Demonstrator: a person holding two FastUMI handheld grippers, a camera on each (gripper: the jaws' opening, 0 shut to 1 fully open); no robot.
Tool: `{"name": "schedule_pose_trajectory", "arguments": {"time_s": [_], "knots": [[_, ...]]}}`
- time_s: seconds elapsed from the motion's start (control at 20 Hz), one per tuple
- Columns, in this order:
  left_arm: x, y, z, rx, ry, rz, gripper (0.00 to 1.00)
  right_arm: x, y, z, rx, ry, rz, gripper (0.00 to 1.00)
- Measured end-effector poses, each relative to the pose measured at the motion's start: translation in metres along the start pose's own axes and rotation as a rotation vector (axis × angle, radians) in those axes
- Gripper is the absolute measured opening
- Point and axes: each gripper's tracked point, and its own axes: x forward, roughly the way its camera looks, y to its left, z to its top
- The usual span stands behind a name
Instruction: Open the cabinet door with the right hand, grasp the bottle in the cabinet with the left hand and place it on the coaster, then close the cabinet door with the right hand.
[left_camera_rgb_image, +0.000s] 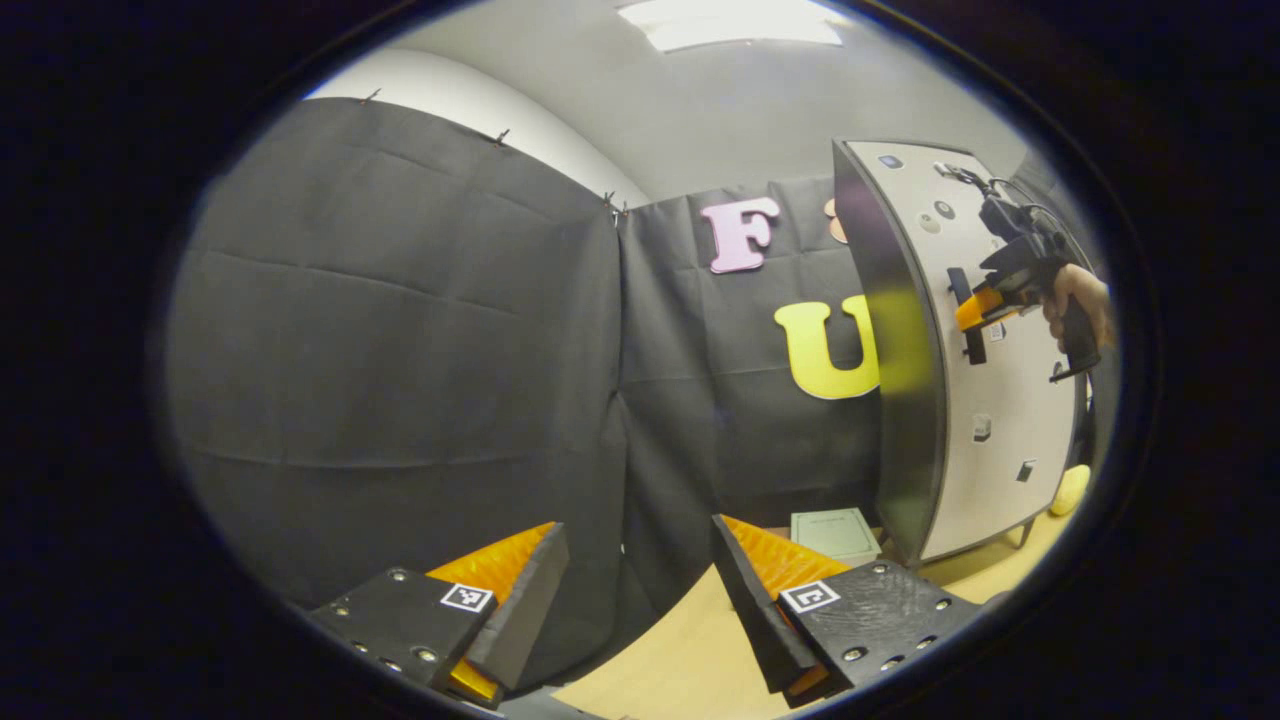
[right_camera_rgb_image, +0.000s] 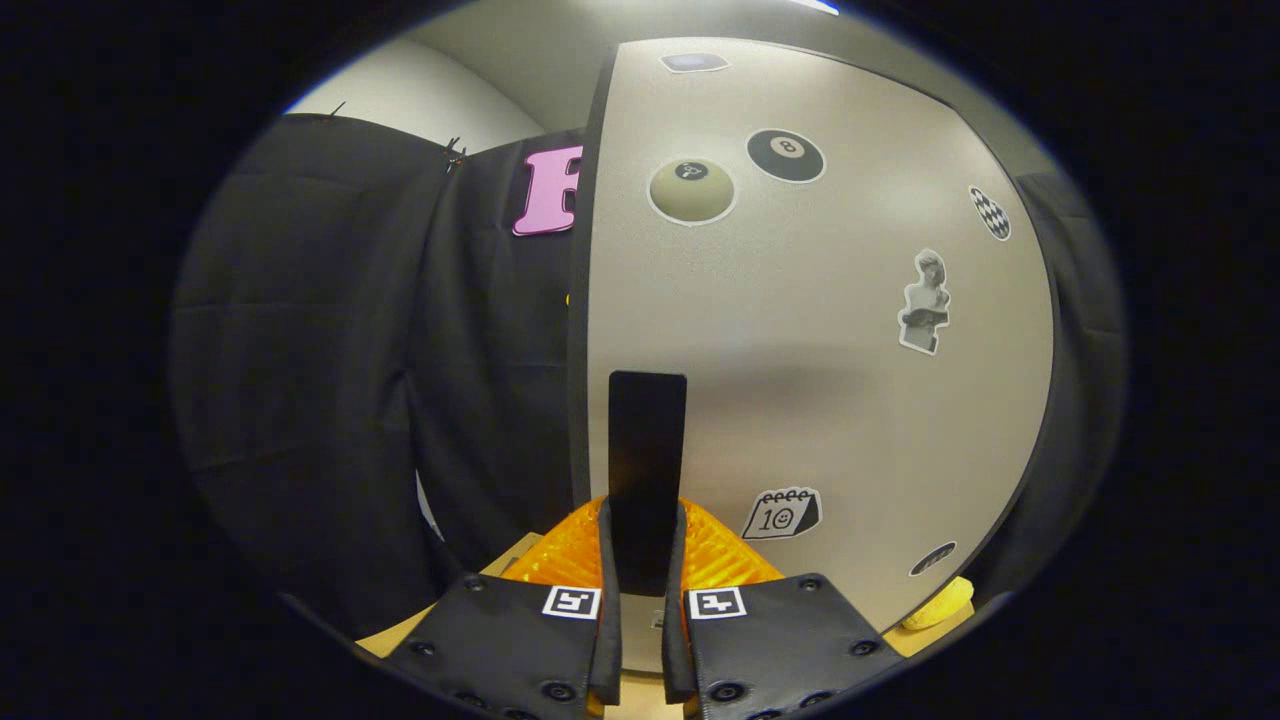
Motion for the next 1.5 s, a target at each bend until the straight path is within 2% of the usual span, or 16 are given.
{"name": "schedule_pose_trajectory", "arguments": {"time_s": [0.3,0.65,0.8,0.85,0.95,1.05,1.1,1.15,1.2,1.3,1.35,1.5], "knots": [[0.004,-0.045,0.014,-0.012,-0.036,-0.101,0.88,-0.035,0.006,-0.001,0.040,0.026,0.111,0.18],[0.006,-0.105,0.019,-0.011,-0.061,-0.236,0.88,-0.056,-0.005,-0.007,0.053,0.020,0.159,0.18],[0.008,-0.127,0.025,-0.025,-0.065,-0.268,0.88,-0.063,-0.011,-0.008,0.064,0.031,0.193,0.18],[0.007,-0.136,0.027,-0.031,-0.070,-0.278,0.88,-0.064,-0.012,-0.009,0.061,0.034,0.204,0.14],[0.005,-0.154,0.034,-0.032,-0.078,-0.294,0.88,-0.065,-0.014,-0.009,0.055,0.044,0.229,0.18],[0.000,-0.171,0.038,-0.030,-0.084,-0.304,0.88,-0.064,-0.017,-0.009,0.047,0.050,0.256,0.18],[-0.004,-0.180,0.039,-0.028,-0.083,-0.307,0.88,-0.064,-0.018,-0.008,0.047,0.053,0.269,0.14],[-0.006,-0.187,0.039,-0.029,-0.076,-0.311,0.90,-0.065,-0.020,-0.009,0.048,0.056,0.281,0.18],[-0.009,-0.196,0.039,-0.031,-0.070,-0.320,0.87,-0.065,-0.021,-0.008,0.047,0.058,0.294,0.18],[-0.021,-0.215,0.041,-0.027,-0.068,-0.333,0.87,-0.066,-0.024,-0.008,0.040,0.062,0.325,0.14],[-0.026,-0.222,0.042,-0.021,-0.068,-0.336,0.88,-0.066,-0.025,-0.008,0.042,0.063,0.337,0.18],[-0.036,-0.245,0.050,-0.015,-0.075,-0.349,0.87,-0.070,-0.030,-0.008,0.042,0.063,0.369,0.18]]}}
